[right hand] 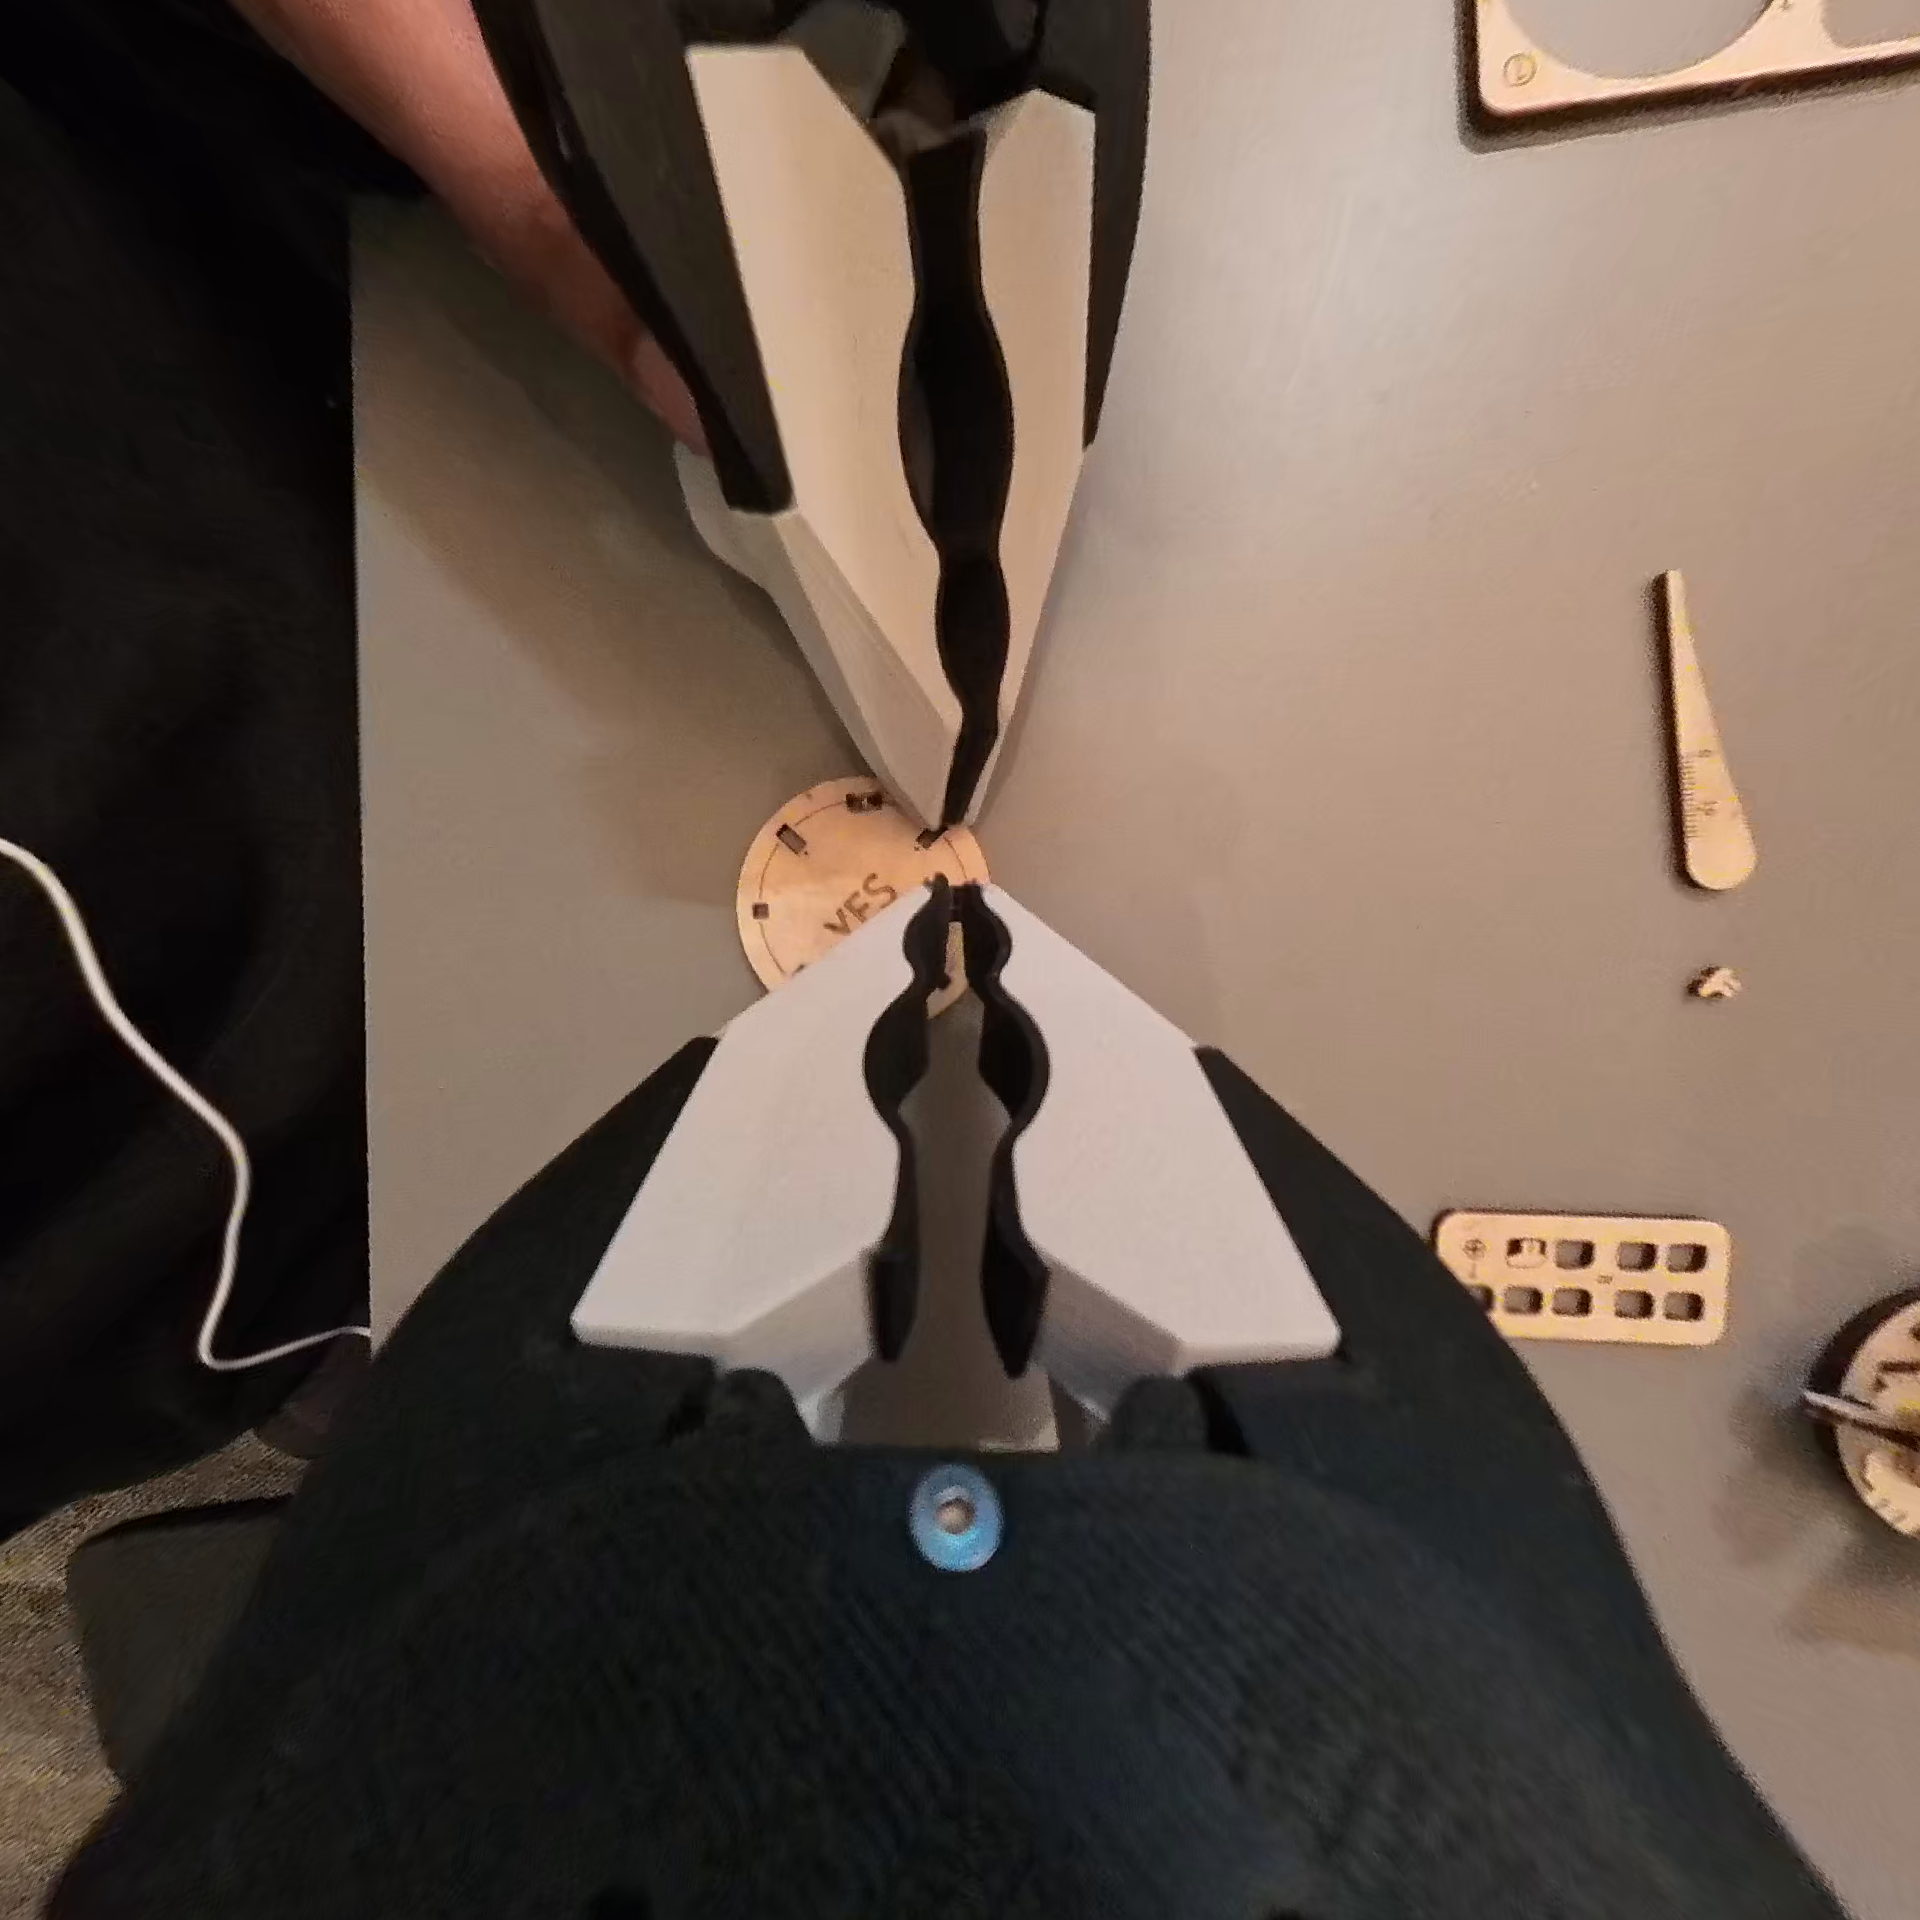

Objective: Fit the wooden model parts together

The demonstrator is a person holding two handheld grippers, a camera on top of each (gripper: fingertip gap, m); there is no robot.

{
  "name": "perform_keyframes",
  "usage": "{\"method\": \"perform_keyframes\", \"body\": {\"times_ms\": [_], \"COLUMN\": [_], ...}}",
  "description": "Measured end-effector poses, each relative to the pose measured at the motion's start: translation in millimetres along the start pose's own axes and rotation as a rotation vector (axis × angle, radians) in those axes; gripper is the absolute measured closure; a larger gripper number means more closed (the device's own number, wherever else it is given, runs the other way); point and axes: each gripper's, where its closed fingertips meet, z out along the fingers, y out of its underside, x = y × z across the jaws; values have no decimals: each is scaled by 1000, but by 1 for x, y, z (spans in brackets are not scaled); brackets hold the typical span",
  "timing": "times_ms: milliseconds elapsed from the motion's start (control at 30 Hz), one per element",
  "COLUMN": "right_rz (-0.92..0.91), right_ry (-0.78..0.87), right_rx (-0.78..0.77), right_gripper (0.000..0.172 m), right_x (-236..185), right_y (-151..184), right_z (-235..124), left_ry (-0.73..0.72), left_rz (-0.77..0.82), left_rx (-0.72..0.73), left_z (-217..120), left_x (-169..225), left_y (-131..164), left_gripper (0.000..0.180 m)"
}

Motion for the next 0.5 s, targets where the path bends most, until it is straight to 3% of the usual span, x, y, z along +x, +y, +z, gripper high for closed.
{"method": "perform_keyframes", "body": {"times_ms": [500], "right_rz": [-12], "right_ry": [-25], "right_rx": [-6], "right_gripper": [171], "right_x": [0], "right_y": [5], "right_z": [3], "left_ry": [6], "left_rz": [-12], "left_rx": [-1], "left_z": [0], "left_x": [-1], "left_y": [0], "left_gripper": [180]}}
